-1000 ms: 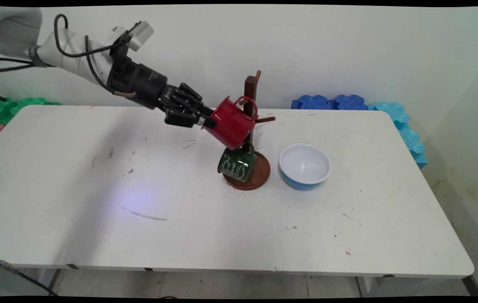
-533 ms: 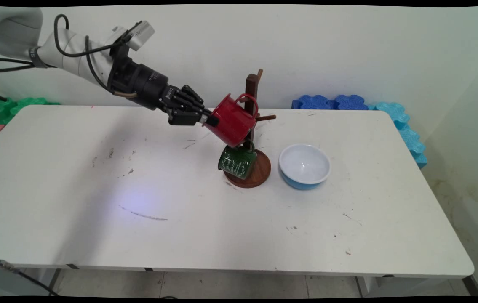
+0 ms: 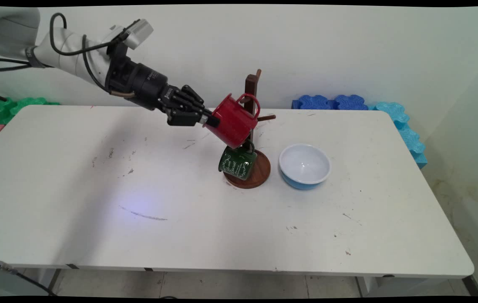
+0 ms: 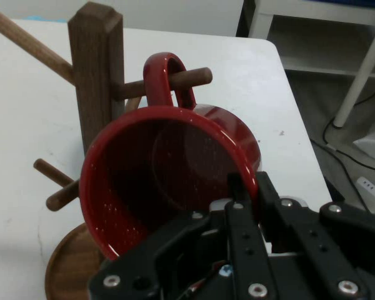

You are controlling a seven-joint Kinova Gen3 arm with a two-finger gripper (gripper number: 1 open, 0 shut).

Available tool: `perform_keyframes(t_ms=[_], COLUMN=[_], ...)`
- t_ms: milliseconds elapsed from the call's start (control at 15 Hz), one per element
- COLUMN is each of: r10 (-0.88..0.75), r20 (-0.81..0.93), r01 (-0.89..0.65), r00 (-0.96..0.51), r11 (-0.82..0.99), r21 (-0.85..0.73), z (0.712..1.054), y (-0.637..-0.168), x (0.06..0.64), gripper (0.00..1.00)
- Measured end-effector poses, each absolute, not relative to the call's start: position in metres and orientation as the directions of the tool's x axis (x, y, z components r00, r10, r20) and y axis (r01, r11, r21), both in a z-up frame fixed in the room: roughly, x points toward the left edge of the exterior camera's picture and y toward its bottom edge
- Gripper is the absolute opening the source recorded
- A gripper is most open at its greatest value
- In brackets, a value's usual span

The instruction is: Place the picked object on the table

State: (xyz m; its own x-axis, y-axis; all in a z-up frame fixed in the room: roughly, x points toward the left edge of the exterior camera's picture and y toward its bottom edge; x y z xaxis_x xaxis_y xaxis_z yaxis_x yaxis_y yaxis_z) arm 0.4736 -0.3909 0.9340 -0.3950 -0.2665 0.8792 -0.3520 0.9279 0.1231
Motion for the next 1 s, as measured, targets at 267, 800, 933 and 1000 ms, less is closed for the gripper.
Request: perform_keyframes(t_ms=[267,800,933,1000], r10=[-0.260,-0.248,-0.243,-0.241], r20=[0.882,0.885,0.886,0.887], r01=[-0.348,-0.341,-0.339,-0.339], r00=[-0.393,-0.394,-0.394,-0.395], r11=[0.930,0.934,0.935,0.935], r21=[0.119,0.110,0.105,0.103], z=[0.938,0.947,0.950,0.951], y=[-0.388,-0.381,-0.378,-0.377], x=[0.473,0.474,0.474,0.474], gripper=[0.00,0.00,0.00,0.00])
